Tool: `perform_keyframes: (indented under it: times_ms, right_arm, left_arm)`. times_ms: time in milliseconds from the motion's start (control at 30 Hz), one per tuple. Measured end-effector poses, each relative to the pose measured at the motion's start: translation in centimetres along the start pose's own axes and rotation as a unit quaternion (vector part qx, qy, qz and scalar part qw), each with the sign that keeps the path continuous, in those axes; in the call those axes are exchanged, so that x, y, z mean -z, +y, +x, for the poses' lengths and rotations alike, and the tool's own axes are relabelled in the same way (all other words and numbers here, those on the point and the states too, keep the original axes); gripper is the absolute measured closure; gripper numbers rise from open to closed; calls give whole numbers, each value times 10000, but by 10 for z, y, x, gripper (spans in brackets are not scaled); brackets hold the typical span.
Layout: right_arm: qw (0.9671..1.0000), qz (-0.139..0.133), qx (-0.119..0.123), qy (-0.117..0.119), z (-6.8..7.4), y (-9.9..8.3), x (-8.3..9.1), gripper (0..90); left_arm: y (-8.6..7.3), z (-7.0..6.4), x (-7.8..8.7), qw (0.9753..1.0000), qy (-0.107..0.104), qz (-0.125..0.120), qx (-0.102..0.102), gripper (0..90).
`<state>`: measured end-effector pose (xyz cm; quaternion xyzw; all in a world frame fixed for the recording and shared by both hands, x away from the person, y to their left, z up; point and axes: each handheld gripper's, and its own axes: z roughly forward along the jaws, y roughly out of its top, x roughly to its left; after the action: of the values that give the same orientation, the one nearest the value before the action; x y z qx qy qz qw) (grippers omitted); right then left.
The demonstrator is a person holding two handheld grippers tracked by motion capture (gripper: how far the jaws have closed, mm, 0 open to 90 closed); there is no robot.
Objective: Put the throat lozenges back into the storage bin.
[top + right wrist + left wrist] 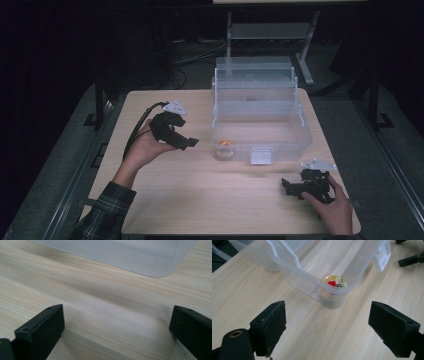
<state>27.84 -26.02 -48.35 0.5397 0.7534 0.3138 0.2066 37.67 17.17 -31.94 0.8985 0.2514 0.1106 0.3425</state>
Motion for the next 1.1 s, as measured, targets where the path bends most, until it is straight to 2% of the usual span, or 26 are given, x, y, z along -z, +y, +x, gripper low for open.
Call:
perform_keyframes:
  times_ms: [333,900,1100]
  right_arm:
    - [10000,-1,1,1,0,0,0,0]
    - [10000,2,-8,-2,0,0,0,0]
    - [10000,-2,1,-1,0,0,0,0]
  left_arm:
    - [-25,0,15,9998,171,-30,135,132]
    - [-76,-10,23,9989,320,-101,330,132]
    - [-97,-15,27,9984,442,-109,322,132]
